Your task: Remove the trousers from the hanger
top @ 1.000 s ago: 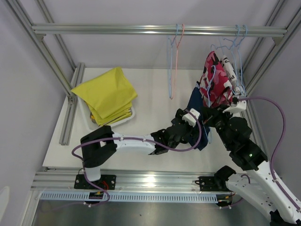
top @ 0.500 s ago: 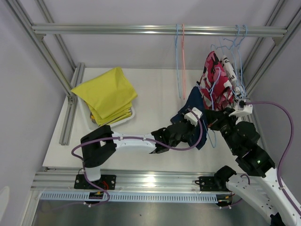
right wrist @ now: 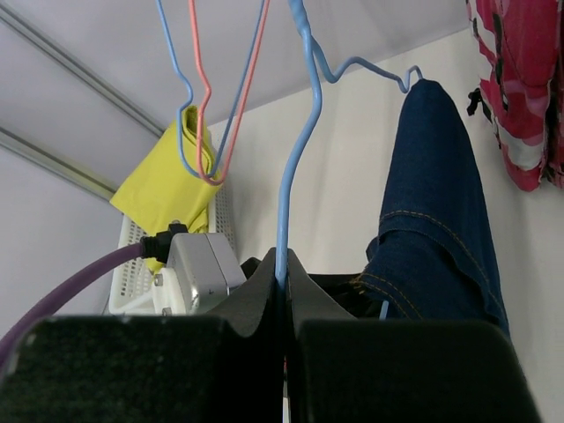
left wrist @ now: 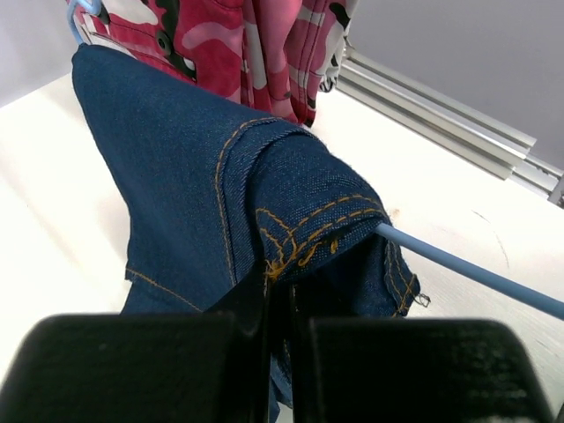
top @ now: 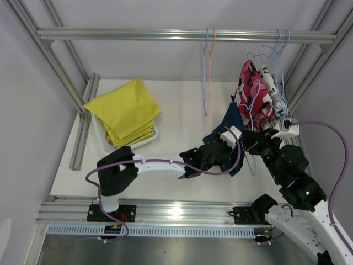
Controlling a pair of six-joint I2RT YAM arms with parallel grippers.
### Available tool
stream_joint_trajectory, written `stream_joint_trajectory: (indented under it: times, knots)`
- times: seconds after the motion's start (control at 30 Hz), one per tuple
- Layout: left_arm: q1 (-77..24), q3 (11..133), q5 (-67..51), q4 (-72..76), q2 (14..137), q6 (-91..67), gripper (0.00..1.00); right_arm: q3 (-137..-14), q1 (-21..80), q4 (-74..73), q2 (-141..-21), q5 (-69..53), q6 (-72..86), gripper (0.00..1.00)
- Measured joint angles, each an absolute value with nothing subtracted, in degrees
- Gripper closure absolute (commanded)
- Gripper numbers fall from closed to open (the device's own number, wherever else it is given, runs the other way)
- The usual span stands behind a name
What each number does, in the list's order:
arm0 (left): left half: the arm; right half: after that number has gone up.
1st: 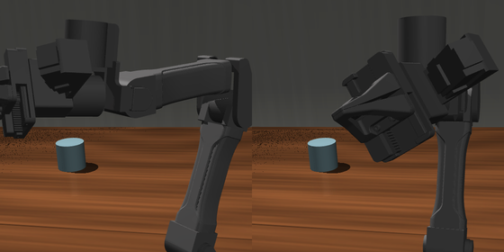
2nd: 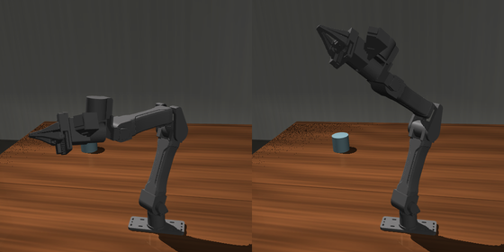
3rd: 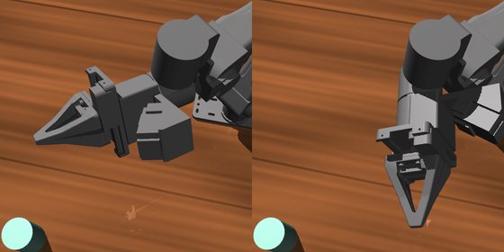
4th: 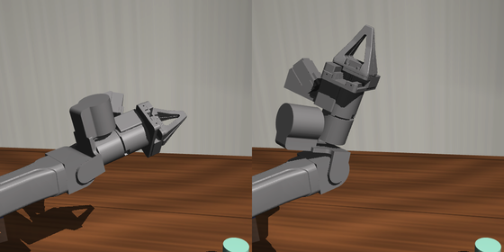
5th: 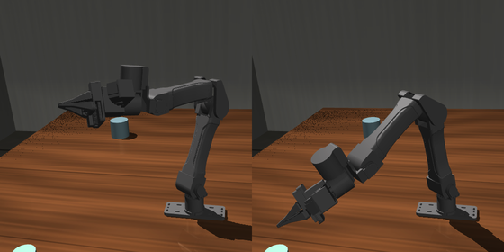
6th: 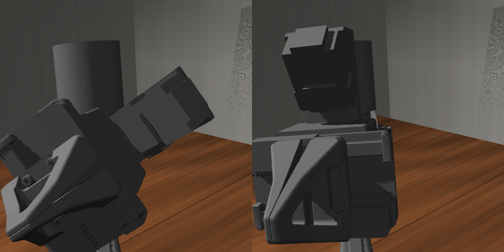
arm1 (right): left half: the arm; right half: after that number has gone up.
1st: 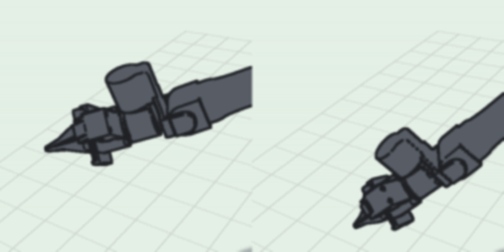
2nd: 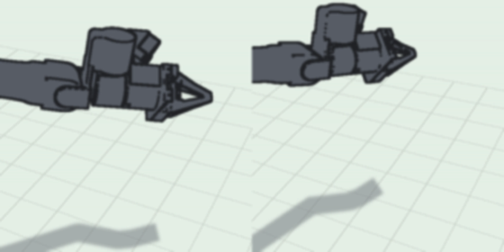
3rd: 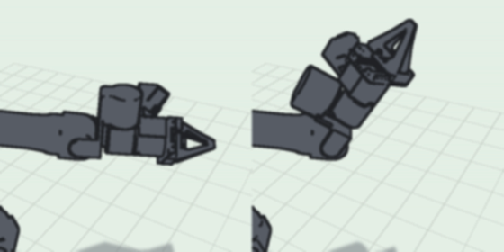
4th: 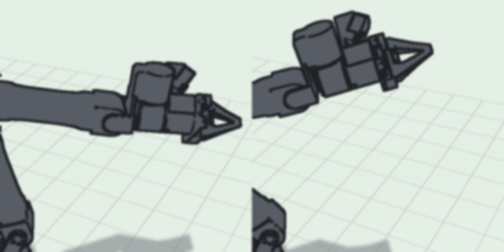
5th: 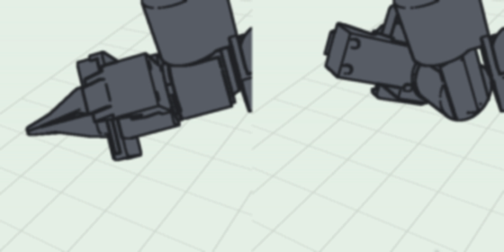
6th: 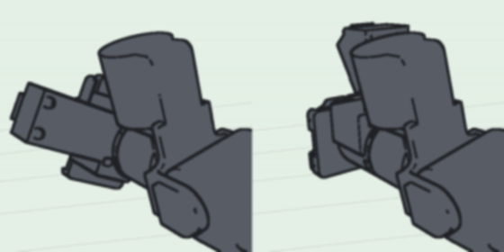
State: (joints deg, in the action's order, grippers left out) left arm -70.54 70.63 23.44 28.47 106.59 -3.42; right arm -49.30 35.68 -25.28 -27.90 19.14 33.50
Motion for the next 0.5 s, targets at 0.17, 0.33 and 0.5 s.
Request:
stream_joint_trajectory:
  times: [0.17,0.33,0.5]
  knots:
    - [-70.5,70.6,22.1,24.6,104.0,-3.1,0.99,-47.5,35.7,-24.4,-27.1,19.9,33.3,1.00]
    - [-71.1,70.2,21.8,20.3,99.0,-1.7,0.99,-43.3,35.7,-22.2,-26.5,21.3,32.8,1.00]
    - [-73.2,70.2,21.8,17.1,93.8,0.4,0.99,-38.9,35.7,-20.6,-26.5,22.3,32.6,1.00]
